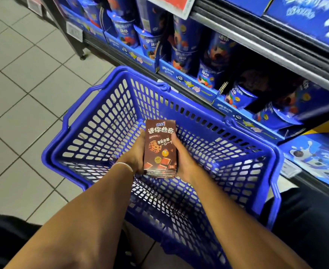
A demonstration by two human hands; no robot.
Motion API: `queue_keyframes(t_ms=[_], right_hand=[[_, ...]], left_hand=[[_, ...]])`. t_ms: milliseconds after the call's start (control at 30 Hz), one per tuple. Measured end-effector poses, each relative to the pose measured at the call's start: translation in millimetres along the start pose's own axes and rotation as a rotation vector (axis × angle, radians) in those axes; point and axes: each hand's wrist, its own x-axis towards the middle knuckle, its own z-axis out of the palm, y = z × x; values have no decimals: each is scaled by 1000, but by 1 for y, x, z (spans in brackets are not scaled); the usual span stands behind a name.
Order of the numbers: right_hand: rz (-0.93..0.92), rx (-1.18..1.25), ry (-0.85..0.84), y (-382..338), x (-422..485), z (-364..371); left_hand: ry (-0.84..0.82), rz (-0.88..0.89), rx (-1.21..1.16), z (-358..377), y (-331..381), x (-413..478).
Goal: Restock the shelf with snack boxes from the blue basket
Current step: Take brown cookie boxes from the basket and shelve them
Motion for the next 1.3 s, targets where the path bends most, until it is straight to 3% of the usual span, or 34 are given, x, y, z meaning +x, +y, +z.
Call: queue_keyframes(t_ms=[167, 300, 500, 633, 867, 1100, 1300], right_hand=[[-40, 17, -23, -15, -29, 20], [-71, -4, -6, -50, -94, 58], [-83, -90, 18, -129, -244, 142], [-104, -54, -19, -186, -374, 201], [-174, 92, -49, -273, -583, 262], [-393, 0, 56, -340, -705, 284], [-554, 51, 194, -352, -774, 288]], left_hand=[[-7, 53, 16, 13, 11, -28], [-39, 113, 144, 22, 18, -102], [-131, 201, 149, 65, 29, -274], [-129, 324, 169, 130, 41, -414], [-219, 347, 230, 246, 63, -618], [-382, 386, 364, 310, 88, -706], [-570, 347, 405, 360, 94, -738]])
